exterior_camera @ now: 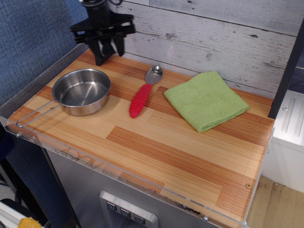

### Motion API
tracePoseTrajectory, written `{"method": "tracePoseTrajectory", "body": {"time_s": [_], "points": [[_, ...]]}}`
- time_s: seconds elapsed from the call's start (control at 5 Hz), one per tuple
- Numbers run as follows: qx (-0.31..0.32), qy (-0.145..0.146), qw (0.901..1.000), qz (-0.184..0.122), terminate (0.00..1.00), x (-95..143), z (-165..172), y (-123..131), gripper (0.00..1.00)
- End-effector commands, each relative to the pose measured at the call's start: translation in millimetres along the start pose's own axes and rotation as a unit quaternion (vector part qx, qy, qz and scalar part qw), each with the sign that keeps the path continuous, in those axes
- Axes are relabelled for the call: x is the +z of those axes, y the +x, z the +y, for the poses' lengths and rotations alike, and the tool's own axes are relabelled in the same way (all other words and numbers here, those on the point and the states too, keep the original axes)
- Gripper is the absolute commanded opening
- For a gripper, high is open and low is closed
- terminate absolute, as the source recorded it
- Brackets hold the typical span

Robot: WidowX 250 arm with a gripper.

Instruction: Pick up the sushi and place it behind the pot

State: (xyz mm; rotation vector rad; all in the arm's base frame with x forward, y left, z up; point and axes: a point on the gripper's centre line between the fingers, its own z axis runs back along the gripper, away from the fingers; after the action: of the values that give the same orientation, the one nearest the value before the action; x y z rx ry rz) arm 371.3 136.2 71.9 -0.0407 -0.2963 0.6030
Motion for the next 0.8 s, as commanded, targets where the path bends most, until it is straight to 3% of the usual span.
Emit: {"method": "tracePoseTrajectory", "body": {"time_s": [0.0,0.6], "points": [[0.028,0.009,0.9994,-0.019,0.00,2,26,18,0.00],[0.009,0.011,0.9998,0.011,0.00,-36,22,12,0.00]]}}
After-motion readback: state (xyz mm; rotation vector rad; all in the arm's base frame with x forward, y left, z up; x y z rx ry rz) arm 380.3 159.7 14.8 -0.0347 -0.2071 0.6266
